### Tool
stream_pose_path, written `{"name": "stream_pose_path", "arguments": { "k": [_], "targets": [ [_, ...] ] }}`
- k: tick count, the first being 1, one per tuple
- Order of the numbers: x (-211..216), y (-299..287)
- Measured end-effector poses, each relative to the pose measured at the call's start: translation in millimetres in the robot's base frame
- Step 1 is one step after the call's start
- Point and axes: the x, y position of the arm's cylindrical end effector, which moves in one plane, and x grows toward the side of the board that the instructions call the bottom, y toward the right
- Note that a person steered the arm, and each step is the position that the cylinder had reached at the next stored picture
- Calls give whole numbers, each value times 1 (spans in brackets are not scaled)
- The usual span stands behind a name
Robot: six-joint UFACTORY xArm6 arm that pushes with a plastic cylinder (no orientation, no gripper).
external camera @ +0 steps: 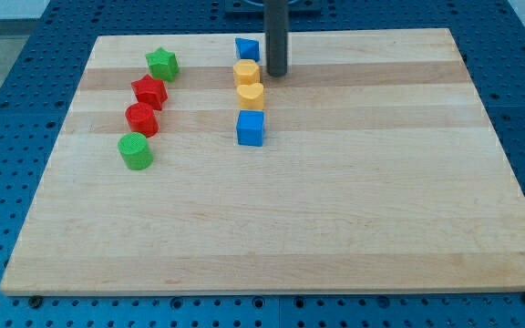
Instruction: Locate your arm at the top right side of the green star
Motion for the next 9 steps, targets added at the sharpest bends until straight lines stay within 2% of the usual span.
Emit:
{"name": "stream_pose_path", "arguments": {
  "k": [1,2,4,5,6,7,9],
  "targets": [
    [-23,51],
    [-93,108],
    [-93,90],
    [-93,127],
    [-91,119],
    [-92,62],
    [-92,-143]
  ]
}}
